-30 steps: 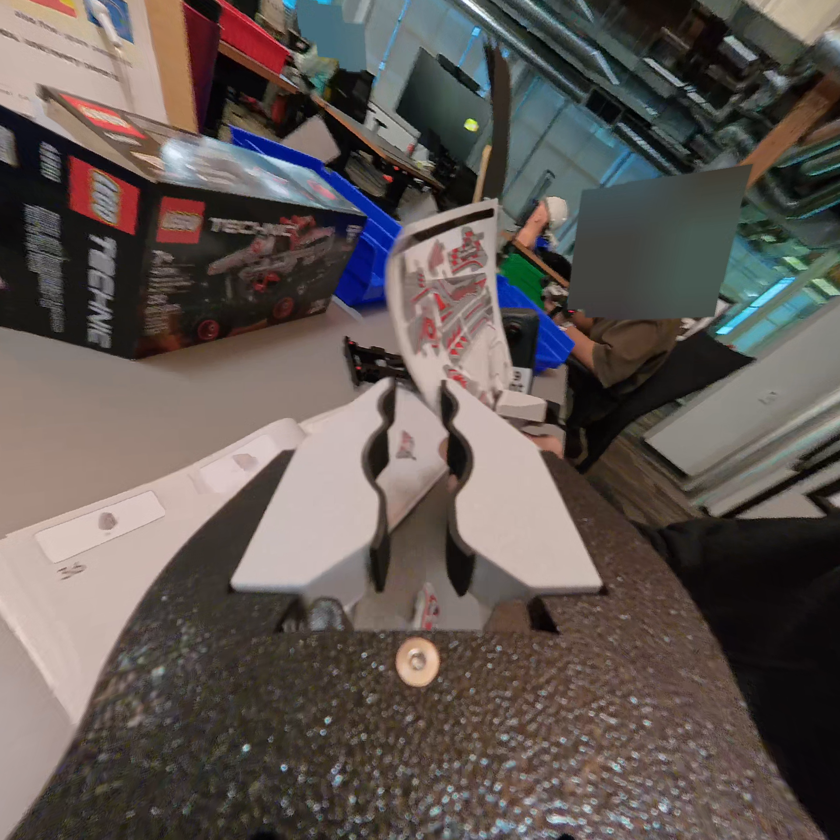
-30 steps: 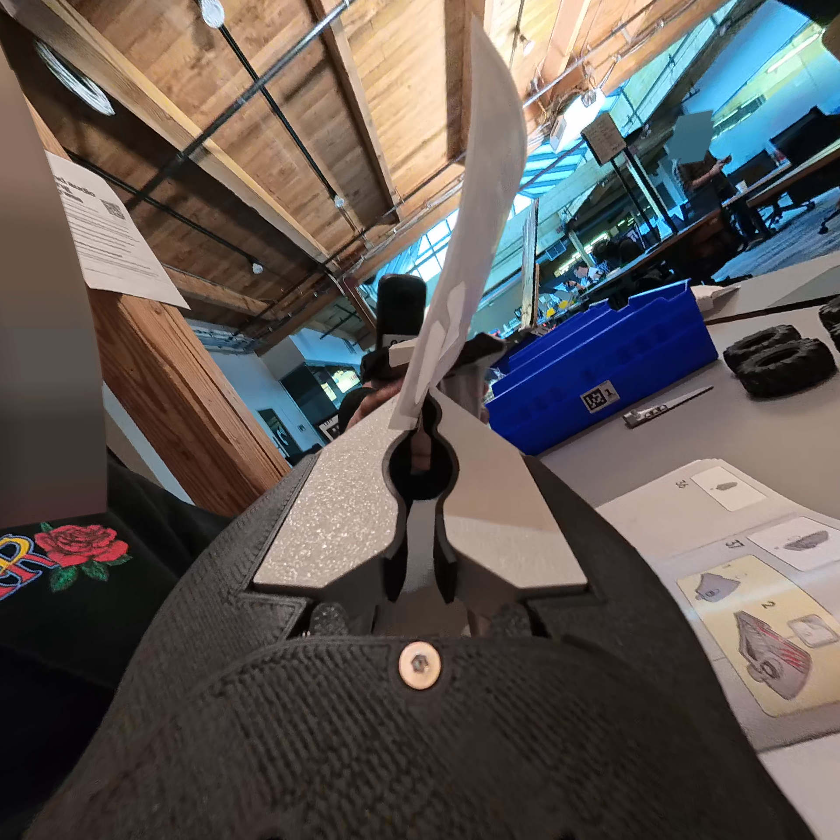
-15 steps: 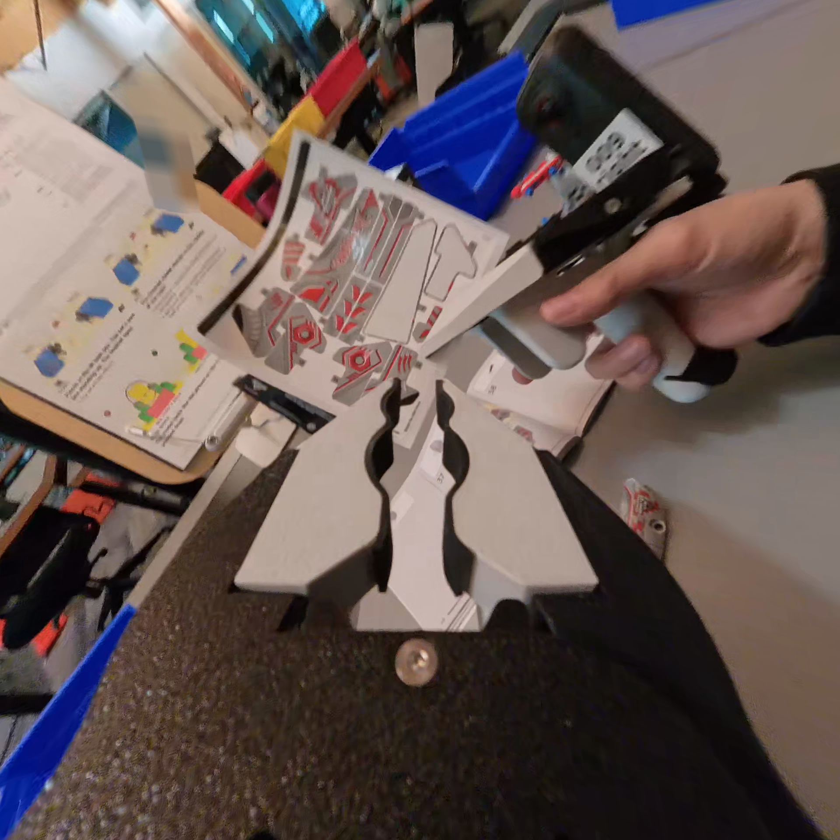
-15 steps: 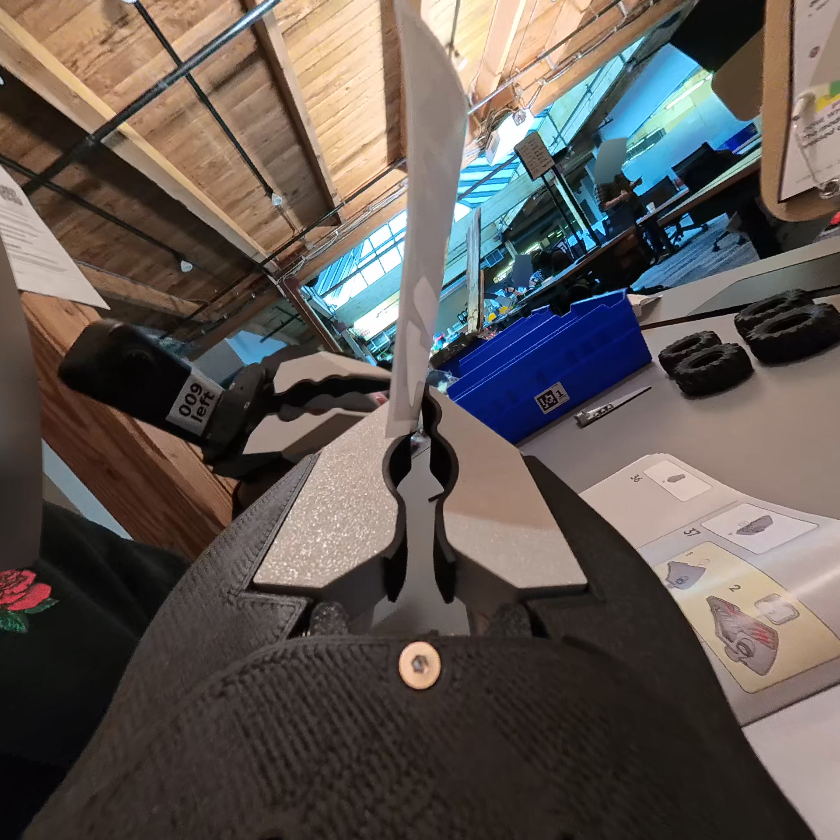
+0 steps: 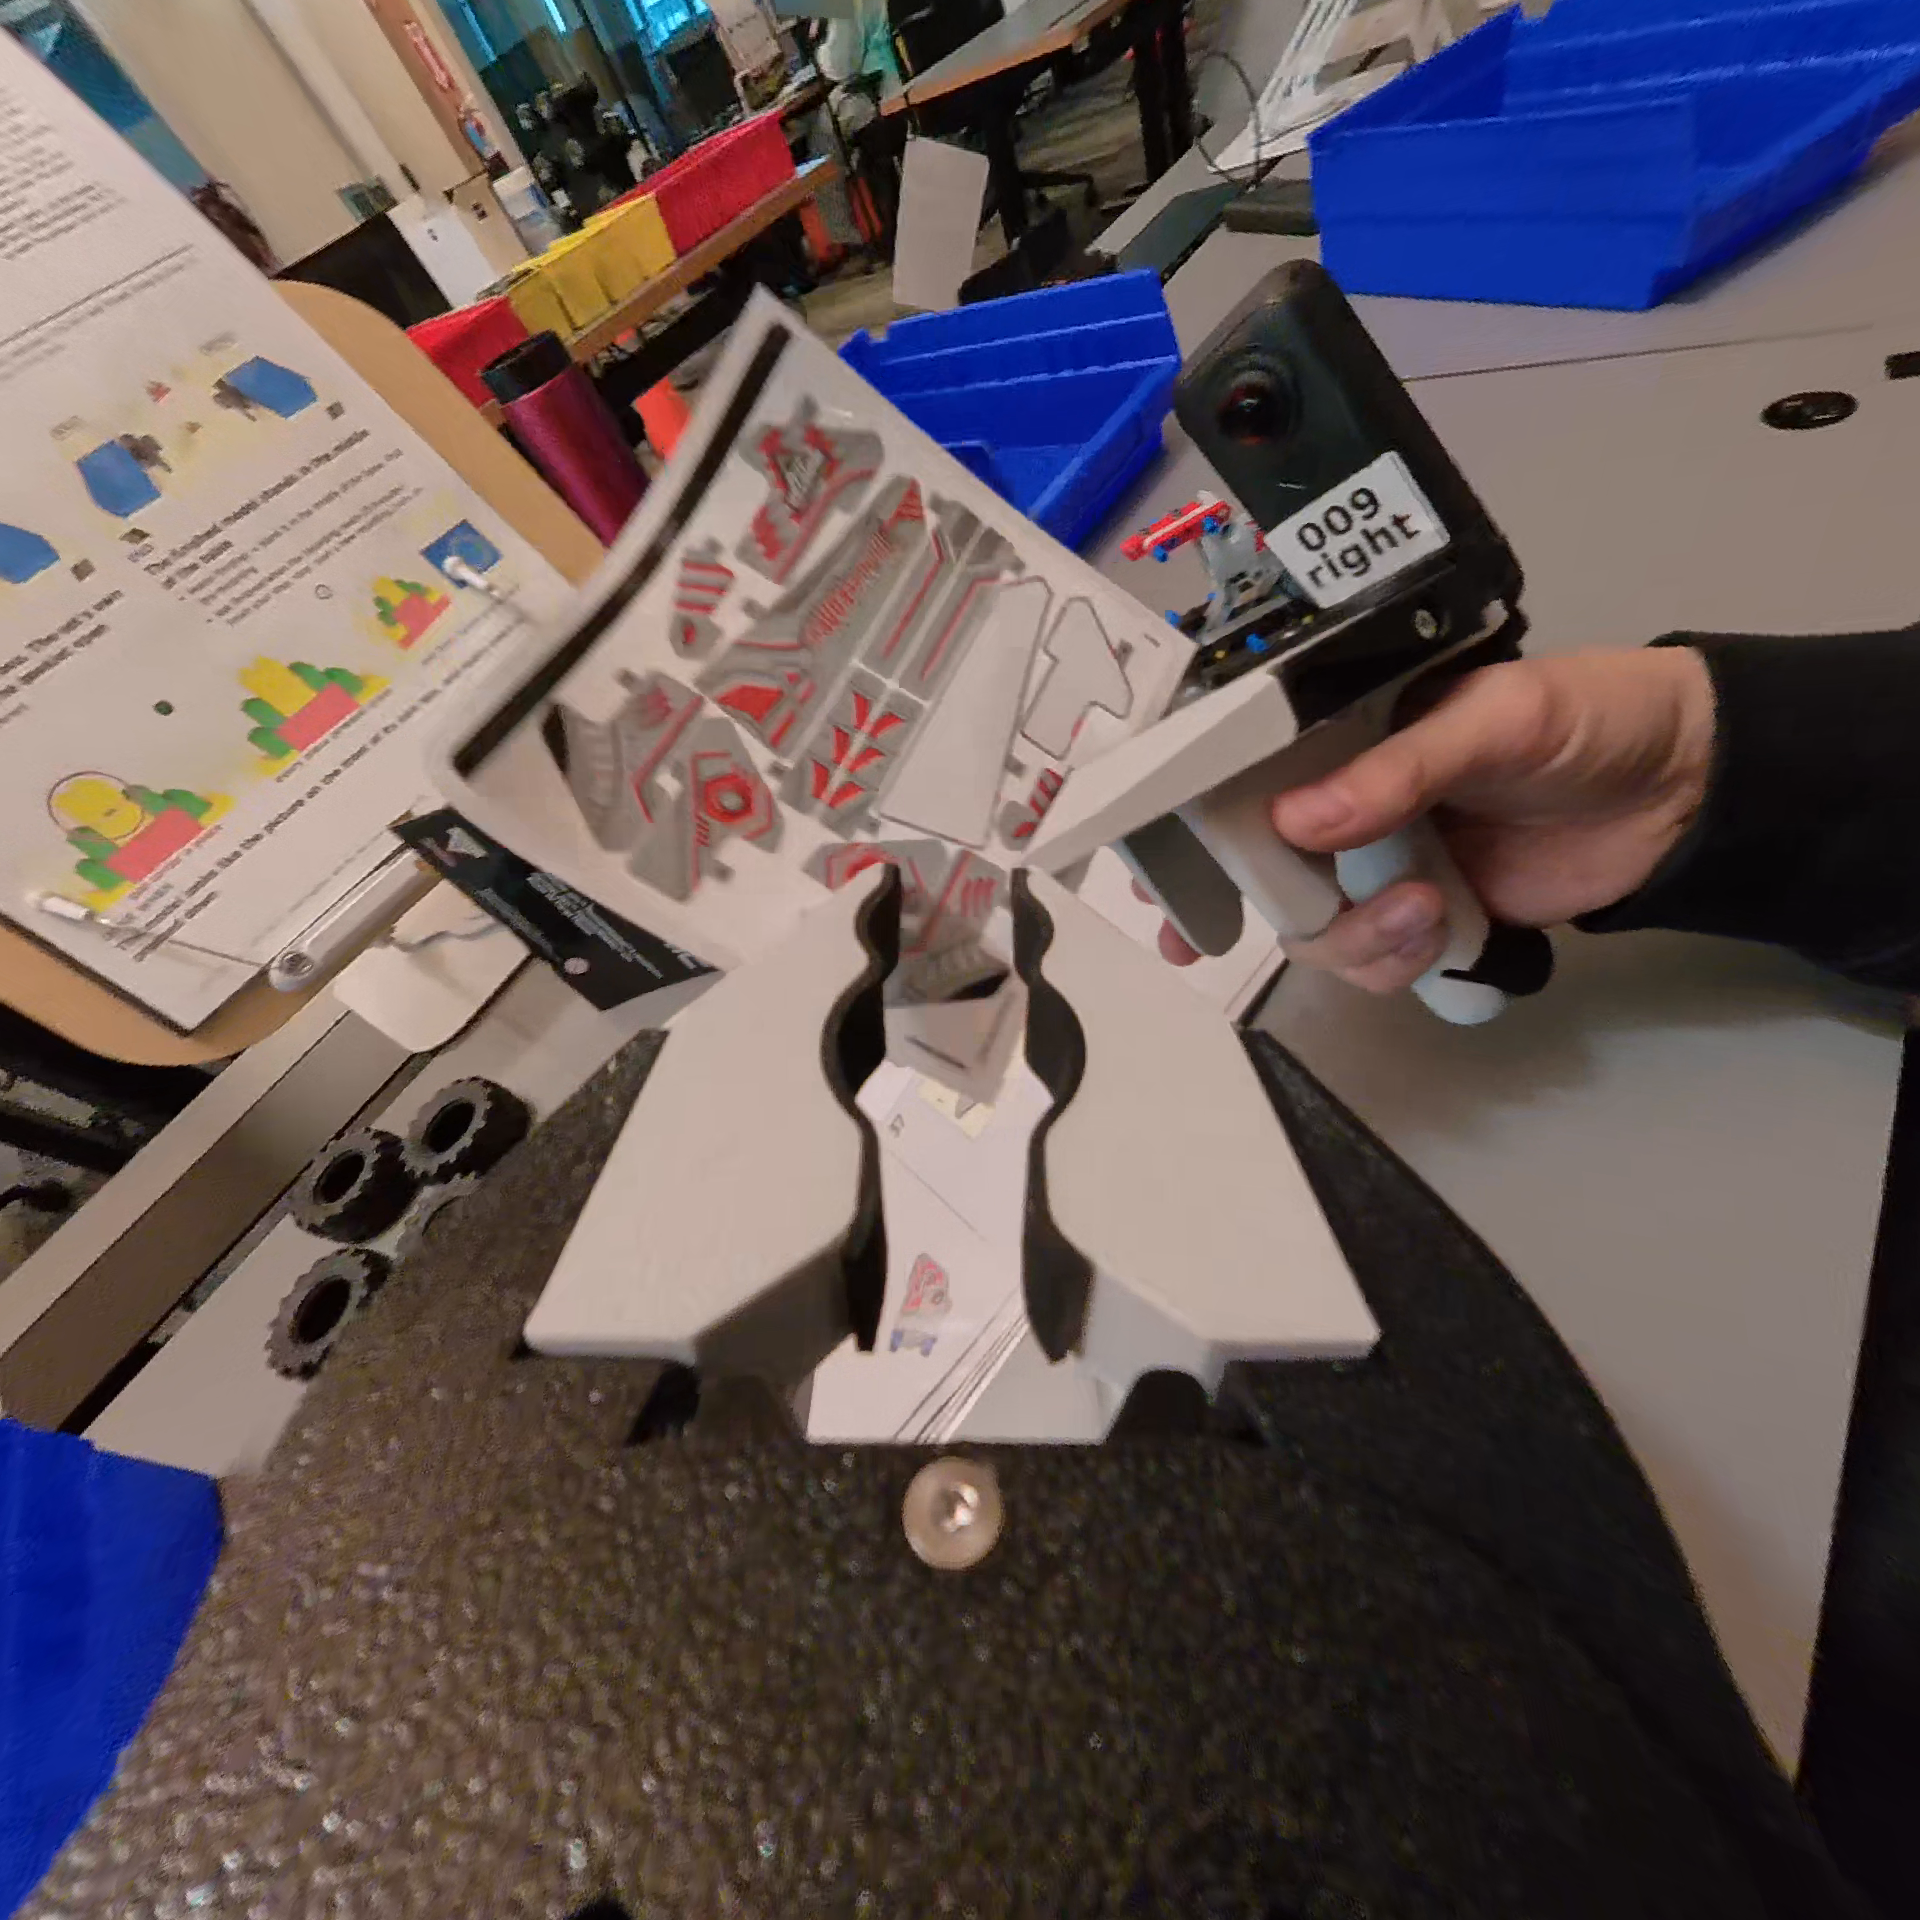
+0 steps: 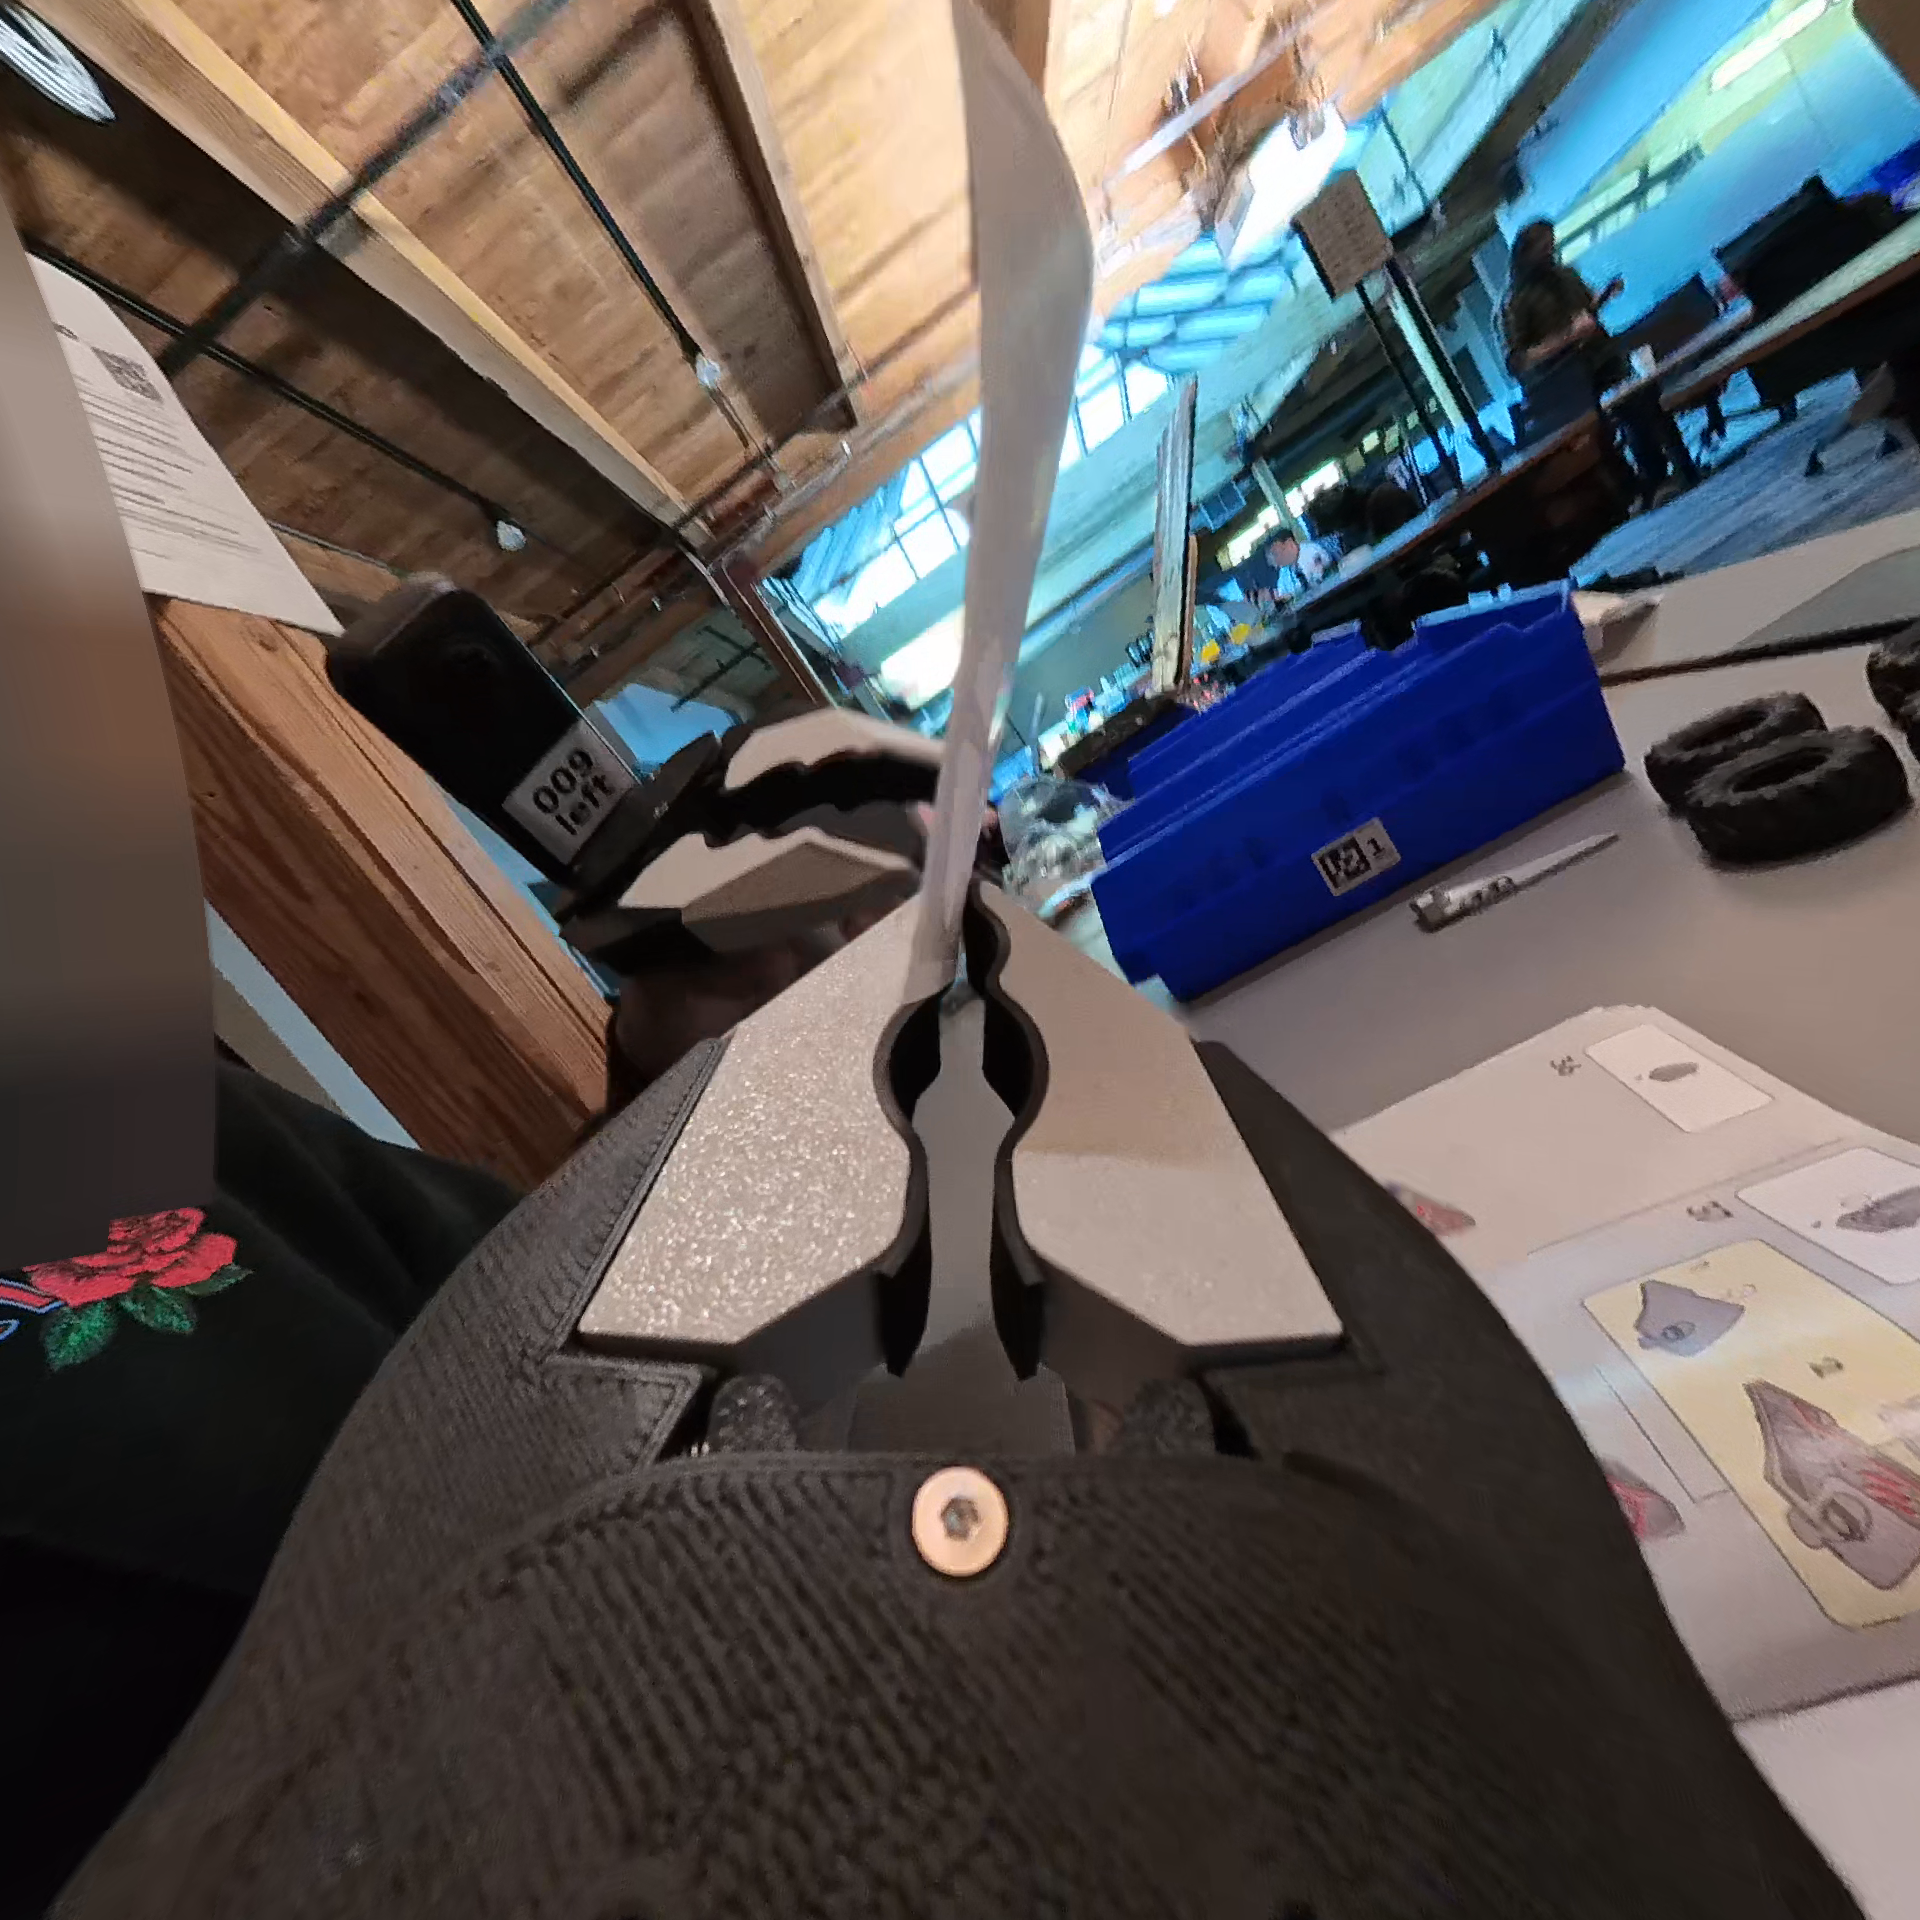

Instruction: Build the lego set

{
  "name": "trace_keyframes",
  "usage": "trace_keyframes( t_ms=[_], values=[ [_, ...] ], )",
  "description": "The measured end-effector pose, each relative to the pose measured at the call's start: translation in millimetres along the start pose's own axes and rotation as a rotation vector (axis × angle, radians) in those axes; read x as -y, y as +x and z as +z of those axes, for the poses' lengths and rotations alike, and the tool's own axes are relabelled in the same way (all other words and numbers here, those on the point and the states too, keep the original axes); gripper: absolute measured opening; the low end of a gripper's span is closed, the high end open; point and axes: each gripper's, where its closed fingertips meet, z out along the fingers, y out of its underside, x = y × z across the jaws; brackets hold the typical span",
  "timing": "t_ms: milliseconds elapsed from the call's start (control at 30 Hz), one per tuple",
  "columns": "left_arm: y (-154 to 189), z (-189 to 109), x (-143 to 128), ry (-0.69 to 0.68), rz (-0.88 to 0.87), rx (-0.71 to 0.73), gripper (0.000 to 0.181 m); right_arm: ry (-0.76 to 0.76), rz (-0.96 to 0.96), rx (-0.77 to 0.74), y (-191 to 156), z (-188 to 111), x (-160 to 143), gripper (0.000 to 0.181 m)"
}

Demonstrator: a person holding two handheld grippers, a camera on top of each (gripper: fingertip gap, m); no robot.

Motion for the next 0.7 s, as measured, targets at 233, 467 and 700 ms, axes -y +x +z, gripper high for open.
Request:
trace_keyframes(
  t_ms=[233,467,700],
  values=[
    [-44,2,-26,0.012,-0.341,0.111,0.024,-0.034,0.104,-0.027,6,0,-6,0.000],
    [-28,4,-26,0.262,-0.976,-0.253,0.027,0.049,0.150,0.019,6,-5,6,0.000],
    [-7,5,-13,0.313,-1.069,-0.436,0.007,0.013,0.127,0.003,8,-5,2,0.000]
  ],
)
